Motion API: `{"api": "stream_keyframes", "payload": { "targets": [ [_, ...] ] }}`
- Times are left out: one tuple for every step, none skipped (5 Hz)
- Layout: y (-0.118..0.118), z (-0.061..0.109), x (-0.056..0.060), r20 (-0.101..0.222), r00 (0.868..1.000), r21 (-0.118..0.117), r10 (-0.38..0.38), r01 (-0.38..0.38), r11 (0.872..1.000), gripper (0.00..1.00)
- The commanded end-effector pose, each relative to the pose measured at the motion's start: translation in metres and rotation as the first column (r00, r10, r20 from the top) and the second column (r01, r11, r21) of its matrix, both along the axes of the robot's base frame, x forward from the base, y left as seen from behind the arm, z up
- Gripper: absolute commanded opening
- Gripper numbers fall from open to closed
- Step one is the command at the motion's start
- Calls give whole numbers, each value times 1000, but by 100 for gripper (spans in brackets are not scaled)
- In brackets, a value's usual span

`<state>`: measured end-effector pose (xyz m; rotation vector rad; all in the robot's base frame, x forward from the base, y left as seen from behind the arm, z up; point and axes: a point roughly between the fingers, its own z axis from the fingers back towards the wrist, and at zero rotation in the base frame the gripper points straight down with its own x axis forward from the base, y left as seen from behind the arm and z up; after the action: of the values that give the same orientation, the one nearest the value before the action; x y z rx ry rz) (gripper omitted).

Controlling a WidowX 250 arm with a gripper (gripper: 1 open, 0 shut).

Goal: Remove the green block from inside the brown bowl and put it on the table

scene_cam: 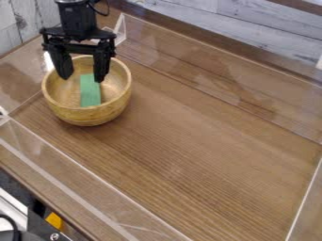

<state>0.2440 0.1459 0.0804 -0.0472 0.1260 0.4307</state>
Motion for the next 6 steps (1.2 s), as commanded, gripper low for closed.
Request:
{"api": "stream_keyframes", "payload": {
  "targets": [
    [6,2,2,24,1000,7,8,-9,1000,100],
    [8,-4,4,19,1000,0,14,-14,1000,100],
    [10,-9,7,17,1000,-9,20,-20,1000,100],
    [15,-14,10,17,1000,-20,27,-26,999,100],
    [19,-18,13,14,999,-34,31,-31,999,100],
    [21,-21,16,9,999,-46,34,-34,998,100]
  ]
}}
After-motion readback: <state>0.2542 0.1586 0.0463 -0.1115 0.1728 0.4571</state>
